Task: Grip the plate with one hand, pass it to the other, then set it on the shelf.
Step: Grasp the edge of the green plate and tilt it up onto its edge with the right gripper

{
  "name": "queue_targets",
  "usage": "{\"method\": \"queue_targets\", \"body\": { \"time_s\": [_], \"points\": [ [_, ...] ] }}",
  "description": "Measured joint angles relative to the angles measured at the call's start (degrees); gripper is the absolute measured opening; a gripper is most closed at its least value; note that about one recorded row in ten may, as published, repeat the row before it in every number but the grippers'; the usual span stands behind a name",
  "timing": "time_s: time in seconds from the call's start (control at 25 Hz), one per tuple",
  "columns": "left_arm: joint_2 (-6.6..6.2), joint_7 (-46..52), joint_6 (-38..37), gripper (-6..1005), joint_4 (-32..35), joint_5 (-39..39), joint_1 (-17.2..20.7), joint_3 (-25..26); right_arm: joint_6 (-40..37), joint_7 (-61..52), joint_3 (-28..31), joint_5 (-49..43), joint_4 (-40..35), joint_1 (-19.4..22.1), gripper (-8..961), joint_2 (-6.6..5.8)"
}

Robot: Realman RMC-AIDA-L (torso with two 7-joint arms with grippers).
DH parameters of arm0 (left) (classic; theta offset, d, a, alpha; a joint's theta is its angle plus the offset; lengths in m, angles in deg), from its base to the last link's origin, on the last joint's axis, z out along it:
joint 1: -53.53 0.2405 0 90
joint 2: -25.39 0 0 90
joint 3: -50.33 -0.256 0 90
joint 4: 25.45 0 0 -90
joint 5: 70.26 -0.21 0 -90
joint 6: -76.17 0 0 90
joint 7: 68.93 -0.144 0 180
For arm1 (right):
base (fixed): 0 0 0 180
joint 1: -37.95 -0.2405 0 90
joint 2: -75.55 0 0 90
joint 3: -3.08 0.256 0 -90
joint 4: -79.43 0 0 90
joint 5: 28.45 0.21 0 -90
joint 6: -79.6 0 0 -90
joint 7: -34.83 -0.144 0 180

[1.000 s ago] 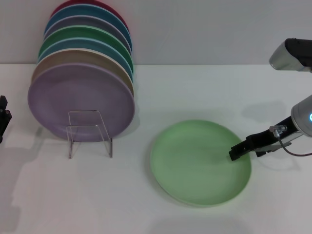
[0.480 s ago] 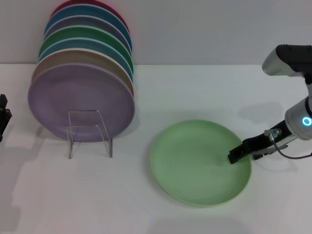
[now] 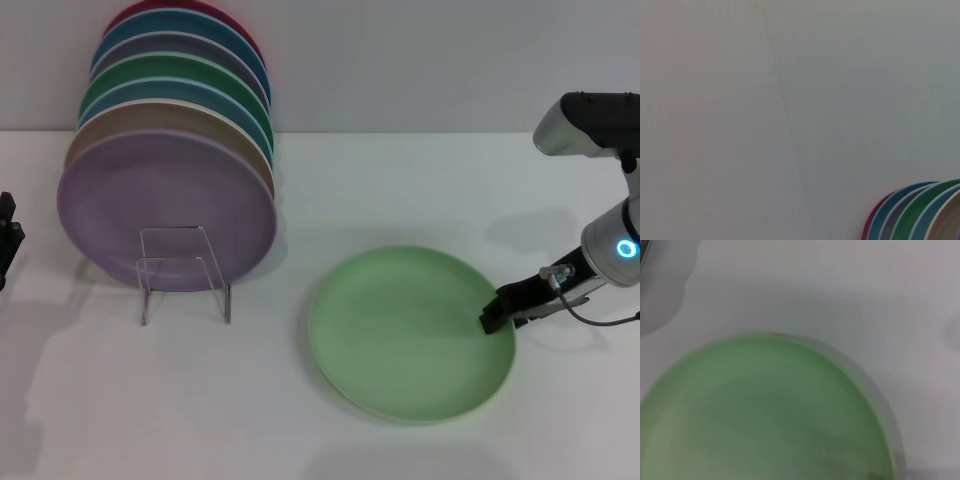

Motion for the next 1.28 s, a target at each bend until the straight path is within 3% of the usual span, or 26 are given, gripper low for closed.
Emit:
{"method": "queue_targets", "body": {
  "time_s": [0.4, 0.72, 0.8, 0.96, 1.16, 1.28],
  "points": [
    [0.0, -0.1, -0.1, 809, 0.2, 0.0, -0.4, 0.0, -3.5, -0.1, -3.7, 0.2, -0.9, 0.0, 318, 0.3],
    [0.0, -0.1, -0.1, 809, 0.2, 0.0, -1.0, 0.0, -3.7, 1.2, -3.7, 0.9, 0.2, 0.3, 111, 0.93],
    [0.0, -0.1, 0.0, 809, 0.2, 0.0, -1.1, 0.0, -3.8, 2.3, -3.4, 2.3, 0.7, 0.7, 103, 1.06],
    [0.01, -0.1, -0.3, 810, -0.2, 0.0, -1.2, 0.0, -3.5, 5.8, -3.0, 6.8, 5.2, 3.1, 88, 1.31],
    [0.0, -0.1, -1.2, 810, -1.6, 0.0, -1.1, 0.0, -4.2, 10.8, -2.6, 11.2, 12.1, 7.7, -2, 2.35],
    [-0.22, 0.0, -2.5, 810, -3.7, 0.0, -0.6, 0.0, -5.0, 12.8, -1.6, 13.8, 13.1, 9.8, 5, 2.38]
  ]
}}
